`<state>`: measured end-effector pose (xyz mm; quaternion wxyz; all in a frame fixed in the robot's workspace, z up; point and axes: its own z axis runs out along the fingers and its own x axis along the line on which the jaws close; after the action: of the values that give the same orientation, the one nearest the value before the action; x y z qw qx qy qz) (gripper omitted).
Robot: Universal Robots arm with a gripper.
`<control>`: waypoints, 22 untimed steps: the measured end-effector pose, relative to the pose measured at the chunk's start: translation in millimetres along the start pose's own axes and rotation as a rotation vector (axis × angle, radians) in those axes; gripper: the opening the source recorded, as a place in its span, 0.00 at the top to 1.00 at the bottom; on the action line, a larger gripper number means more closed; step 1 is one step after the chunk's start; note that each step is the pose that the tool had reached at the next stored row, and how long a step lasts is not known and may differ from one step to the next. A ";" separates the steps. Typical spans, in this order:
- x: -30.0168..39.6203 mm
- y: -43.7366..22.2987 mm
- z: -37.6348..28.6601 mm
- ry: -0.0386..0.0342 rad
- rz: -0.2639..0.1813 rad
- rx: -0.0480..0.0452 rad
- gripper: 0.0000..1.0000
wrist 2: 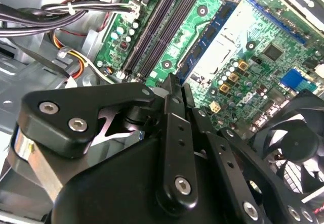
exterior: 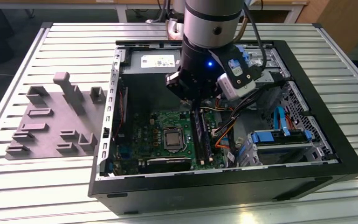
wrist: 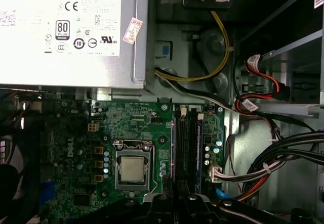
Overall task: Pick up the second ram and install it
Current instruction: 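Insert the second ram into the second slot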
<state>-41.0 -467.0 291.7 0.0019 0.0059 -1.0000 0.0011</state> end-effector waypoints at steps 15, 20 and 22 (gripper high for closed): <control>-1.4 -7.7 26.3 0.0000 0.003 0.0000 0.86; -4.2 -7.9 35.2 0.0000 0.011 -0.0001 0.86; -4.2 -8.0 35.4 0.0001 0.011 0.0001 0.86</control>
<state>-36.8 -475.0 256.3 0.0019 0.0005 -1.0000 0.0012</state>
